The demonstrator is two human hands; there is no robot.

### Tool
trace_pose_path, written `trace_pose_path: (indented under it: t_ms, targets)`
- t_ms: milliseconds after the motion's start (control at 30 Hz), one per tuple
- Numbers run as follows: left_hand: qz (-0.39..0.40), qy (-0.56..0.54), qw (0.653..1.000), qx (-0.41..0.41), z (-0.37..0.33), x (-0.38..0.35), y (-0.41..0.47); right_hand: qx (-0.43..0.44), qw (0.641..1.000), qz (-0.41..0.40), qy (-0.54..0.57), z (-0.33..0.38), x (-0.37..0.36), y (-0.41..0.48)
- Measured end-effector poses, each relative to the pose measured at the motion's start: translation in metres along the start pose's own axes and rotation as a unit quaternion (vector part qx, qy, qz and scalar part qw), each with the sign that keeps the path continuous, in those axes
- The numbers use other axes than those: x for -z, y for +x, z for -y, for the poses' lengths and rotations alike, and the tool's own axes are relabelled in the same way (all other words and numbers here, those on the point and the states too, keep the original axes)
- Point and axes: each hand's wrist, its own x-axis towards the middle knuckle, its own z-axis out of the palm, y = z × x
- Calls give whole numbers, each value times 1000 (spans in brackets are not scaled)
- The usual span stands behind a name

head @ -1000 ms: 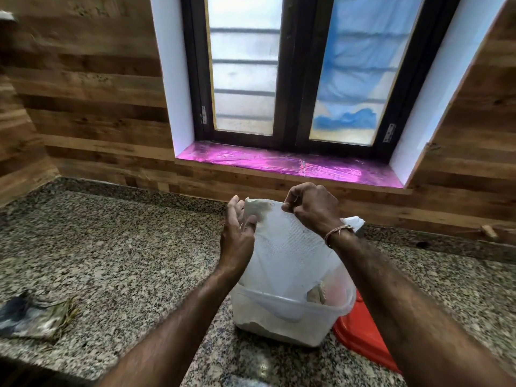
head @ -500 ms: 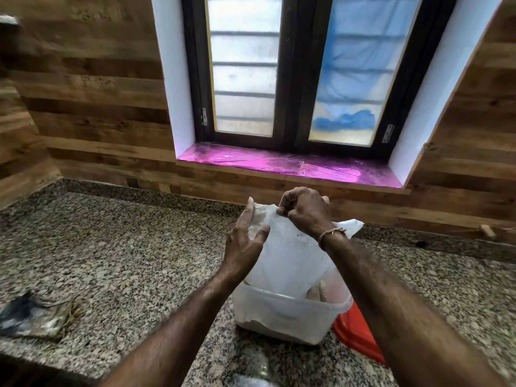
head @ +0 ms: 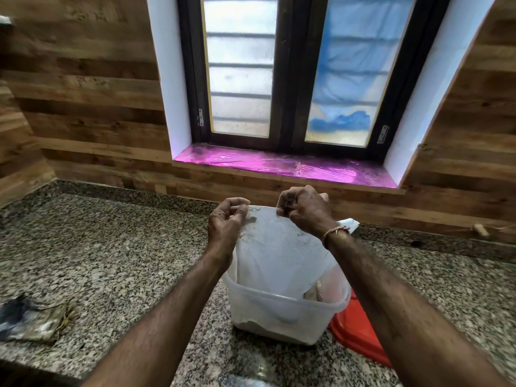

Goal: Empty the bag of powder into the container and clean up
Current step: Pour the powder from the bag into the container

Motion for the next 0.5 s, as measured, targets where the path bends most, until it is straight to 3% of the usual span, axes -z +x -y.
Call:
trace_pose_path:
  t_ms: [100,233,500]
  targets:
    - [24,24,999,-29,1,2,0,1,1000,8,19,-1,2,1]
    - [-16,-10,999,-32,-1,0,-2,9,1000,3,4,1,1,4]
    - [-55,32,996,-55,6,2,7,39,999,-36,8,-2,2,-1]
